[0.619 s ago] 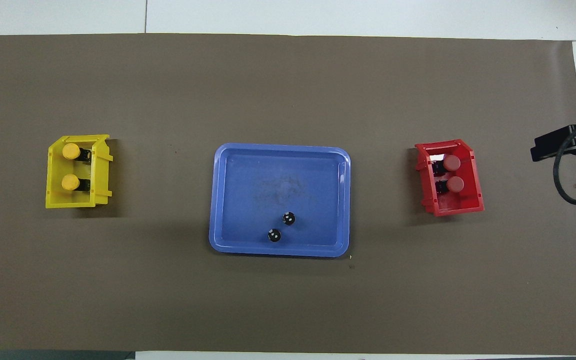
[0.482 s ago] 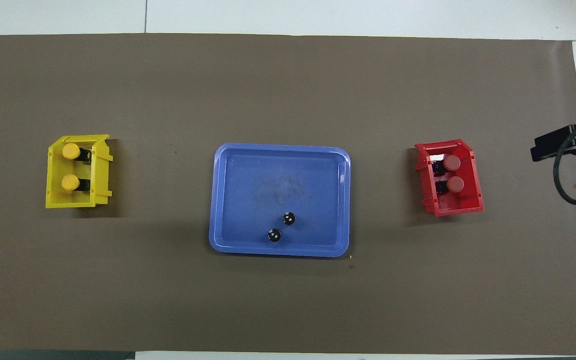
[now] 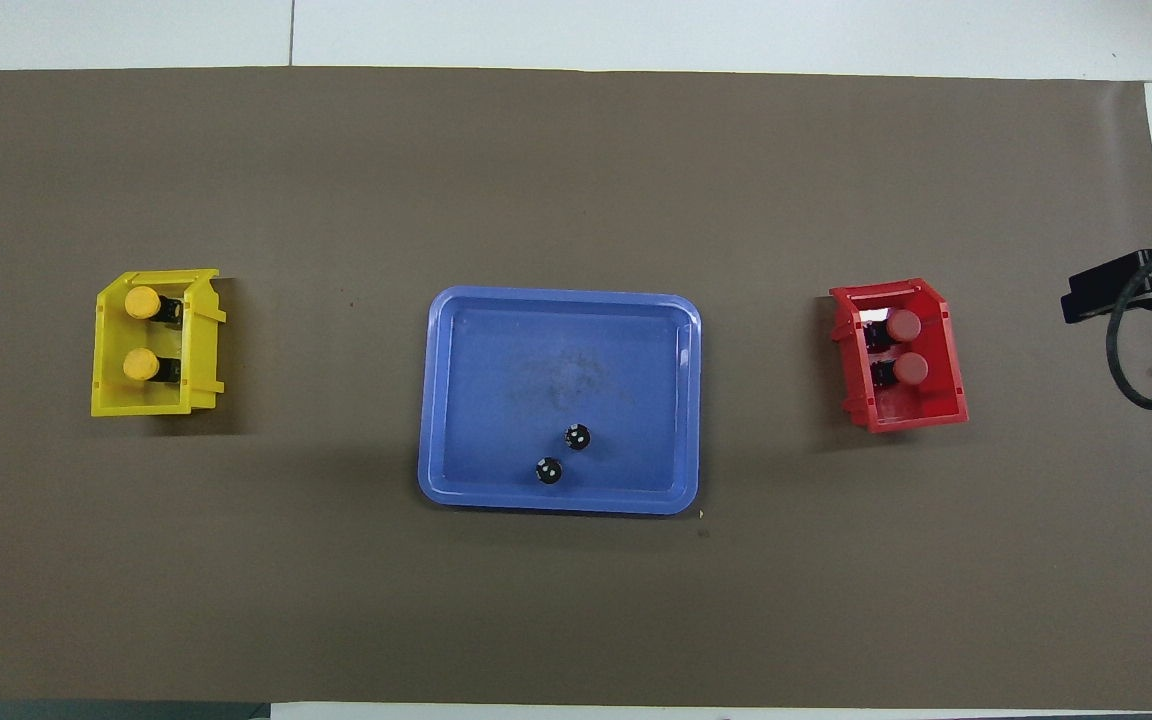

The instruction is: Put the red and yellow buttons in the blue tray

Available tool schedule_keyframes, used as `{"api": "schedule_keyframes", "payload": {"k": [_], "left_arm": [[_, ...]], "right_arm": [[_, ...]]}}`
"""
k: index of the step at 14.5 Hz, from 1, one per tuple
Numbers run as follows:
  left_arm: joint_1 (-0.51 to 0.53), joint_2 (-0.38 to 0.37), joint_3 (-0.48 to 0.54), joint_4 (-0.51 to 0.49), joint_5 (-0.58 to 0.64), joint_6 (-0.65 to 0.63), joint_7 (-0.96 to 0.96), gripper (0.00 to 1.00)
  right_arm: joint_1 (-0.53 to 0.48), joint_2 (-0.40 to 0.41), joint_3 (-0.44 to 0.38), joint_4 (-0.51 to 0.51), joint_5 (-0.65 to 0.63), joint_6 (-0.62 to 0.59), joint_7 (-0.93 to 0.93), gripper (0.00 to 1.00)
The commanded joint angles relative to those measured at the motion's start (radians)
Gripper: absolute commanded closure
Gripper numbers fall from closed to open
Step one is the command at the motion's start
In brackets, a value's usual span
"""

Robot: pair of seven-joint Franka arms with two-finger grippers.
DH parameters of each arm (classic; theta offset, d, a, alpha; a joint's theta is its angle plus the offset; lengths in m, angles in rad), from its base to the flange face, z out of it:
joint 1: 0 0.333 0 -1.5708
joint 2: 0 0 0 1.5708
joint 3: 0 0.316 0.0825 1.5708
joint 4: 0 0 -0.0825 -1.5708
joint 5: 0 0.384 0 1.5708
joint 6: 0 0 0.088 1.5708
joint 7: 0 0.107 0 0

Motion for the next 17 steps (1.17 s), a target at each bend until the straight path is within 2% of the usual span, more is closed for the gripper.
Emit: {"api": "schedule_keyframes", "payload": {"k": [1, 4, 6, 10, 13, 14, 17], "left_arm": [[-0.006, -0.024, -0.007, -0.022, 0.008, -0.029, -0.014, 0.00], [-0.006, -0.031, -0.010, -0.028, 0.008, -0.041, -0.197, 0.00], [-0.005, -0.032, -0.009, -0.040, 0.007, -0.024, -0.192, 0.00], [0.006, -0.038, -0.007, -0.059, 0.008, -0.014, -0.129, 0.00], [0.008, -0.047, 0.001, -0.083, 0.008, -0.018, -0.060, 0.00], [0.009, -0.051, 0.001, -0.083, 0.008, -0.020, -0.058, 0.00], [0.009, -0.051, 0.001, -0.088, 0.008, -0.020, -0.064, 0.00]], "right_arm": [[-0.004, -0.020, 0.004, -0.023, 0.008, -0.002, -0.003, 0.00], [0.001, -0.022, 0.006, -0.049, 0.008, 0.044, 0.002, 0.23], [-0.002, -0.020, 0.006, -0.074, 0.016, 0.084, 0.002, 0.30], [-0.001, 0.053, 0.008, -0.146, 0.018, 0.228, 0.003, 0.31], [0.004, 0.073, 0.014, -0.308, 0.065, 0.461, 0.005, 0.32], [0.036, 0.073, 0.015, -0.363, 0.065, 0.524, 0.006, 0.32], [0.041, 0.069, 0.015, -0.480, 0.065, 0.638, 0.007, 0.35]]}}
